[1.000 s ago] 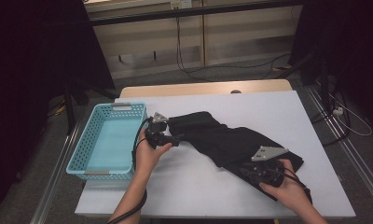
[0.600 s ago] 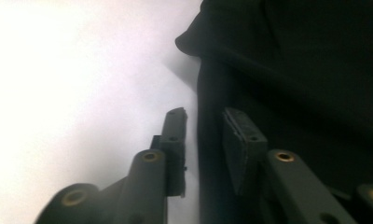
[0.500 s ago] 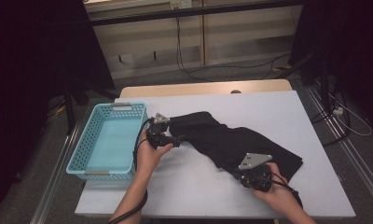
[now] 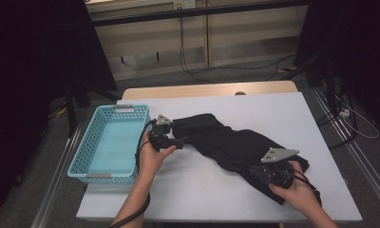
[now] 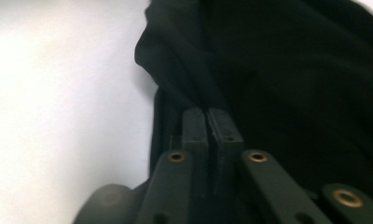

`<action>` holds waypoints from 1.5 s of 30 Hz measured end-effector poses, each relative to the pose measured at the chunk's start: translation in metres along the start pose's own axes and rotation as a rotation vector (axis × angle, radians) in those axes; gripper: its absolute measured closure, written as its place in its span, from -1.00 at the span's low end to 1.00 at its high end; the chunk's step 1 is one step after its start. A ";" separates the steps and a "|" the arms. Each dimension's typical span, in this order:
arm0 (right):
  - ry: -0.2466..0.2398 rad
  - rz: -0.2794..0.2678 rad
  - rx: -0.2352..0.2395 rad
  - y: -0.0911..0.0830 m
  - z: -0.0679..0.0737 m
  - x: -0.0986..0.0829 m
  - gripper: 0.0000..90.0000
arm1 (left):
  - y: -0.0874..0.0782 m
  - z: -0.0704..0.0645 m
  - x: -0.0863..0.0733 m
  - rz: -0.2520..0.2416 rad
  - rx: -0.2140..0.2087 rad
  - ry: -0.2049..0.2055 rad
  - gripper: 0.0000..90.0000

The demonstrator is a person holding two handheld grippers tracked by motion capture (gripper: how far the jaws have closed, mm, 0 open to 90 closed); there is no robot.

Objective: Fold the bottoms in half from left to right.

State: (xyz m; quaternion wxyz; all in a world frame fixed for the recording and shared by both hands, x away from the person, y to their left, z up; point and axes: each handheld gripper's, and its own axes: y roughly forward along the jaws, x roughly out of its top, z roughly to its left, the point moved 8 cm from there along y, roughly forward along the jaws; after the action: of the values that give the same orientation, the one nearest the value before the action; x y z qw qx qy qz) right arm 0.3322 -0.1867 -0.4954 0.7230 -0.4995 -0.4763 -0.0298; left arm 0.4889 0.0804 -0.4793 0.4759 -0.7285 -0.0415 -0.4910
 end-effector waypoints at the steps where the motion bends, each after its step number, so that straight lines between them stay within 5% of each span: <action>1: -0.018 0.007 0.002 0.002 0.004 0.001 0.82 | 0.000 0.000 0.000 -0.001 0.000 -0.002 -0.68; 4: -0.058 0.029 -0.002 0.007 0.012 0.003 0.82 | -0.001 0.001 0.000 -0.003 0.004 0.000 -0.68; 10: -0.086 0.038 0.029 0.012 0.022 0.000 0.46 | -0.001 0.001 0.000 0.001 -0.004 -0.002 -0.68; 15: -0.124 0.065 -0.005 0.020 0.023 -0.002 0.39 | -0.001 0.000 0.000 0.003 -0.005 -0.001 -0.68; 18: -0.122 0.060 -0.004 0.019 0.023 -0.002 0.54 | 0.000 -0.001 0.000 -0.001 0.000 0.000 -0.68; 20: -0.144 0.067 -0.020 0.018 0.021 -0.002 0.87 | 0.000 -0.001 0.000 0.006 -0.003 0.006 -0.68; 33: -0.135 0.104 0.048 -0.022 0.030 -0.033 0.91 | -0.002 -0.001 0.002 -0.007 0.004 0.001 -0.68; 35: -0.130 0.092 0.063 -0.025 0.030 -0.034 0.70 | -0.003 -0.002 0.002 -0.007 0.002 0.001 -0.68; 37: -0.112 0.077 0.042 -0.026 0.025 -0.031 0.35 | -0.004 -0.002 0.003 -0.013 0.005 0.003 -0.68; 40: -0.062 0.033 0.026 -0.031 0.010 -0.020 0.23 | -0.005 -0.001 0.002 -0.001 -0.005 0.010 -0.68; 45: 0.036 -0.021 -0.095 -0.038 -0.044 -0.007 0.13 | -0.003 -0.002 0.001 0.002 -0.011 0.006 -0.68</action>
State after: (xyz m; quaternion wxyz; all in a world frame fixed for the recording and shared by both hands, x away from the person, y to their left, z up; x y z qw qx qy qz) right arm 0.3373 -0.2416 -0.4760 0.7065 -0.5277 -0.4665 -0.0690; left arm 0.4868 0.0805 -0.4766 0.4726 -0.7296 -0.0366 -0.4929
